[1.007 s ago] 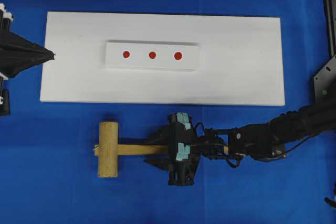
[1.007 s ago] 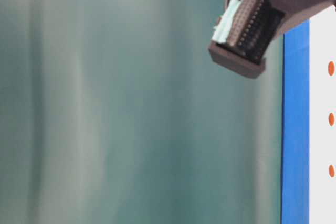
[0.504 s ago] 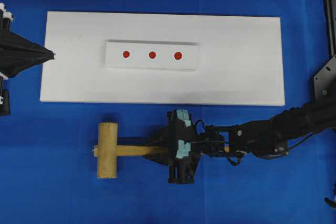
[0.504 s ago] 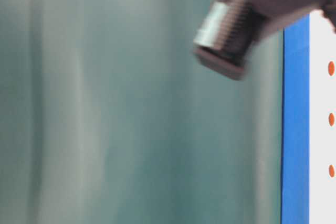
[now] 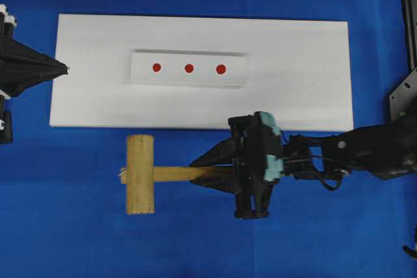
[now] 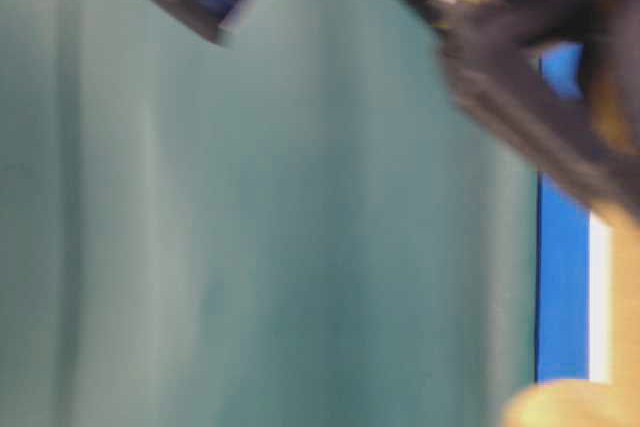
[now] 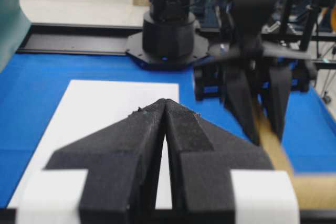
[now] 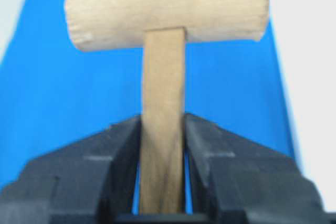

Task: Hit the mark with a hammer.
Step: 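Lift the mallet with the right gripper onto the white board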

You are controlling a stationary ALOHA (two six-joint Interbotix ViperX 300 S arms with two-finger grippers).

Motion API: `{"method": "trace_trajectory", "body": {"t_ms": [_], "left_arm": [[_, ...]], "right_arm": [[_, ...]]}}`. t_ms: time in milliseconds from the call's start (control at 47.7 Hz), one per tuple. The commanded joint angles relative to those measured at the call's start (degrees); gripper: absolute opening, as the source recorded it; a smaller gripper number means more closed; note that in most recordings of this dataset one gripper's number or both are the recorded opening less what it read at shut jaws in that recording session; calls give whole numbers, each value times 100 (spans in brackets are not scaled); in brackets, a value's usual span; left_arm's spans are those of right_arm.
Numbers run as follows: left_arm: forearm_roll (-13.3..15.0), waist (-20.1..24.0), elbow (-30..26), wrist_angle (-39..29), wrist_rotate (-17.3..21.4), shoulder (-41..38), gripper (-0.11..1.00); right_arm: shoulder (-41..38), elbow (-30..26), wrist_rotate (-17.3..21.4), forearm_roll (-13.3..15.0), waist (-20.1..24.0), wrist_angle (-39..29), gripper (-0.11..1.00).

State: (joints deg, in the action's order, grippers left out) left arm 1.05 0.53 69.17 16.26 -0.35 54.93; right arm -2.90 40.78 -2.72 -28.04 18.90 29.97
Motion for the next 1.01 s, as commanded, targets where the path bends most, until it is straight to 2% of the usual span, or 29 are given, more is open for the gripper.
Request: {"method": "trace_trajectory", "body": {"t_ms": [0,189,294,420,734,923,986], "left_arm": [[9,18,-62,18,-9,-26,0],[9,9,-53,-105,-9,-26,0],[9,9,-53,-114,-9,-26,0],[9,9,-53,-114,0,-26,0],[9,9,-53,-114,-9,-26,0],[9,9,-53,-114,-9,-26,0],[9,9,-53,-114,-9,-26,0]], "right_arm": [[439,-26,-105,9,9,-18,10],[677,-18,-439,0,-53,-97,10],[703,-9,-650,0,-246,-114,10],[765,0,-940,9,-615,-185,10],[826,-105,-1802,18,-1652,-861,10],[835,-211,-2215,88,-1731,-870,10],[835,-246,-2487,167,-1731,-853,10]]}}
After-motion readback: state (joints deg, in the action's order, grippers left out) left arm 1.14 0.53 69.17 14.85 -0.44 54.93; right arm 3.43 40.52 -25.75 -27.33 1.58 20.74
